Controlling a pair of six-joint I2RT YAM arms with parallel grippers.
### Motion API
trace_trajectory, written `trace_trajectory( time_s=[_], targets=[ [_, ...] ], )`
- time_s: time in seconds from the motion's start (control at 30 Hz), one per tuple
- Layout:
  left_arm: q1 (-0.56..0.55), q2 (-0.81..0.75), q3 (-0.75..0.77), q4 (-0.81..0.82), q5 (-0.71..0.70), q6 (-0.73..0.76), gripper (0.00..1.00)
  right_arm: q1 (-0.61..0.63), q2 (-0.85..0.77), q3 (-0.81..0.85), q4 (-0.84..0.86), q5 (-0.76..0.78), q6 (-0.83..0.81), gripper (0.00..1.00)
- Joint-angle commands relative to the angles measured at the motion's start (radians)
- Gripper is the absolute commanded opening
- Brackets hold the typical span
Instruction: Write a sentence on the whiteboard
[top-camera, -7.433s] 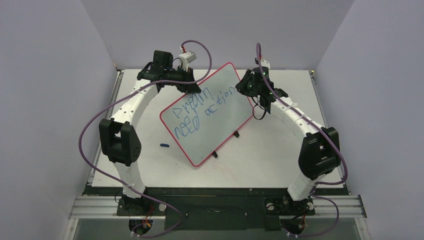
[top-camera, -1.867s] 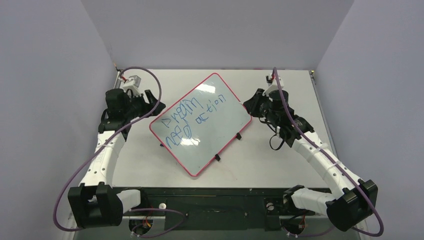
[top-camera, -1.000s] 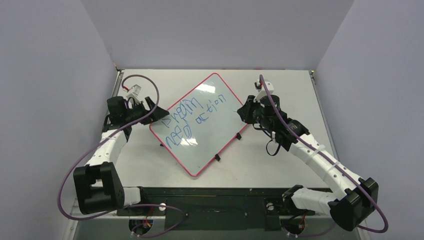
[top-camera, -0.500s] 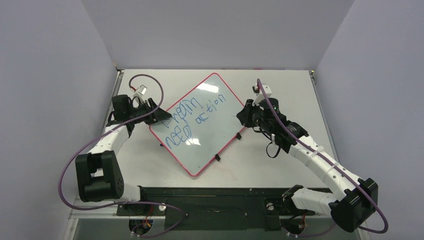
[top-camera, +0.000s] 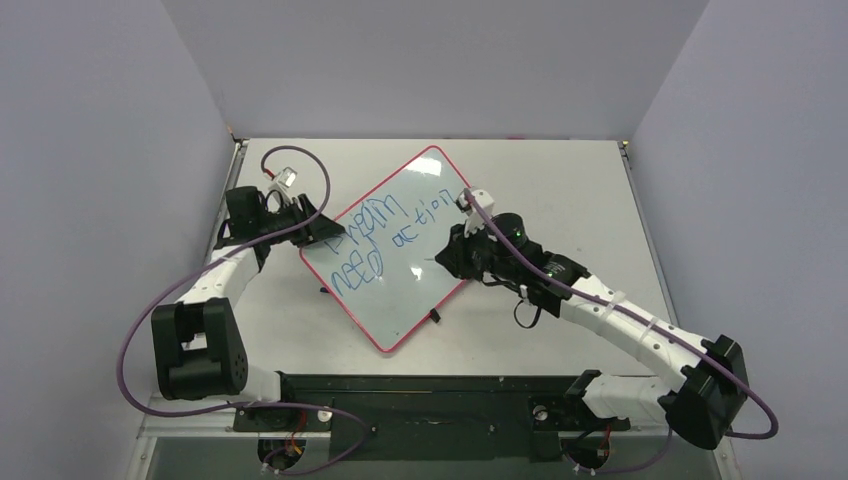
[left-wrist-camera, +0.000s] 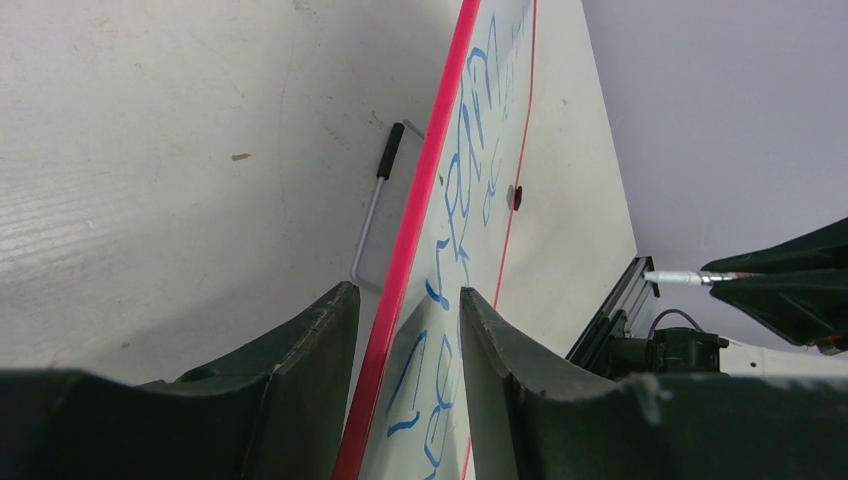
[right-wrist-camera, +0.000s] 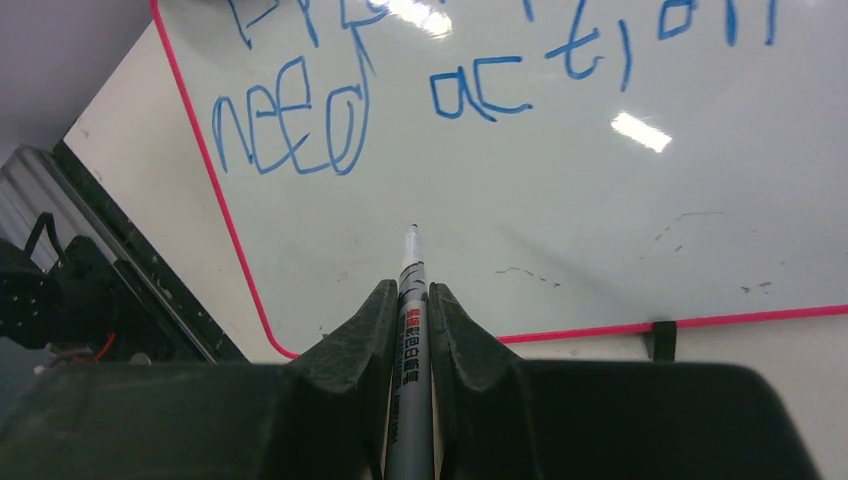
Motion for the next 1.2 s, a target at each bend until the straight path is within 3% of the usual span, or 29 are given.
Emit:
trace_trajectory(
  time_s=[0.0,0.13,0.27,0.4,0.57,1.0,1.17],
  targets=[
    [-0.032,-0.047,0.039,-0.012,-0.006,0.055,0.00,0.088,0.056,-0.016,0.092,0.065,-0.042,0.00],
    [-0.052,-0.076,0.040,-0.049,-0.052,0.090,0.00,0.147,0.100,-0.002,0.098,0.116,-0.053,0.00],
    [-0.049,-0.067,0.057,-0.055,-0.050,0.093,0.34,0.167,0.123,0.003,0.114,0.115,-0.044,0.00],
    [-0.036,-0.013,0.139,-0.083,-0.012,0.091,0.42,0.173,0.136,0.015,0.117,0.112,-0.042,0.00],
    [-0.034,0.057,0.268,-0.207,0.008,0.162,0.43,0.174,0.139,0.035,0.103,0.114,-0.055,0.00],
    [-0.038,0.227,0.353,-0.375,0.097,0.296,0.49,0.174,0.132,0.034,0.093,0.117,-0.067,0.00],
    [-0.051,0.242,0.342,-0.373,0.113,0.298,0.22,0.172,0.134,0.034,0.093,0.117,-0.069,0.00]
  ],
)
